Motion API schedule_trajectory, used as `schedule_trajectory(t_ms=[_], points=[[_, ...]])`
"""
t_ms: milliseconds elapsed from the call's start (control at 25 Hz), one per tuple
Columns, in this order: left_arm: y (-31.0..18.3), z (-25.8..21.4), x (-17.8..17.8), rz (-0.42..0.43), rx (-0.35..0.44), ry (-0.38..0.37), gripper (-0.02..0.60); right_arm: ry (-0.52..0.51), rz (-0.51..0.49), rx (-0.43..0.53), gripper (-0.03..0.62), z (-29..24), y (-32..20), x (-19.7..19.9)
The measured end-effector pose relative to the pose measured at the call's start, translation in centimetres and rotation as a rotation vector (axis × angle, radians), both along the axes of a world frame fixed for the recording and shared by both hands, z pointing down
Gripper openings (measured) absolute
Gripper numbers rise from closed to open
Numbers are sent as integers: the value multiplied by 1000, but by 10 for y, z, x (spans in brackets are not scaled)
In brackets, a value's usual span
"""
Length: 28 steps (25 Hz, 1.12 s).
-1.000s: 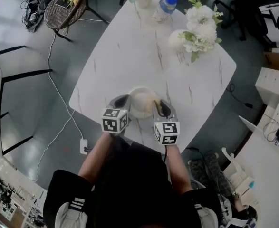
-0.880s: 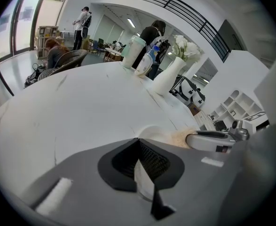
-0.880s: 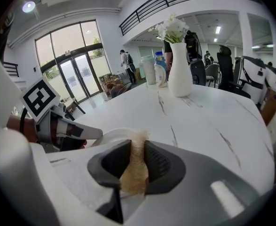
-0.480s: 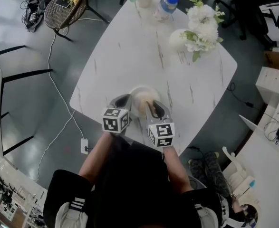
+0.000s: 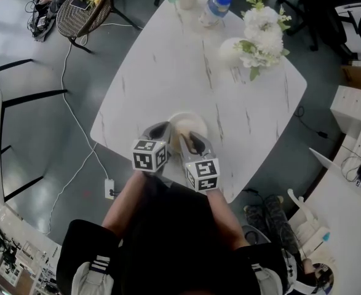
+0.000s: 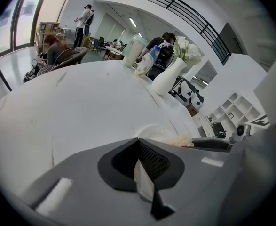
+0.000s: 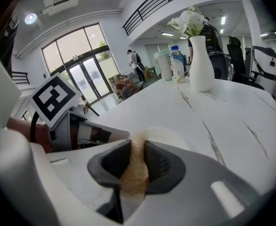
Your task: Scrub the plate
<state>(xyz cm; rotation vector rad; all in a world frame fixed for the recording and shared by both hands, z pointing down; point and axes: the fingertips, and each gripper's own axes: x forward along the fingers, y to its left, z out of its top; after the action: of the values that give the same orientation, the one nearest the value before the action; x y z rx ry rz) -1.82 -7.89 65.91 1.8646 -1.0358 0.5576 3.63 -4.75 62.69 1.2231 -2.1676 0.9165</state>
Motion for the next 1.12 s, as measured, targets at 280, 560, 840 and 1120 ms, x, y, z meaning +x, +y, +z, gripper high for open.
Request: schedule_trajectory(t_ms=[280, 560, 840, 1120], points=[[-1, 0, 1, 2, -2, 3, 6, -10, -12, -22, 91, 6, 6, -9], [-1, -1, 0, 6, 3, 0, 6, 12, 7, -28, 91, 9, 8, 3], [0, -3, -1, 5, 7, -3, 6, 37, 35, -29, 91, 10, 10, 21], [0, -3, -1, 3, 12, -9, 6, 43, 71, -22, 91, 8, 10, 36]])
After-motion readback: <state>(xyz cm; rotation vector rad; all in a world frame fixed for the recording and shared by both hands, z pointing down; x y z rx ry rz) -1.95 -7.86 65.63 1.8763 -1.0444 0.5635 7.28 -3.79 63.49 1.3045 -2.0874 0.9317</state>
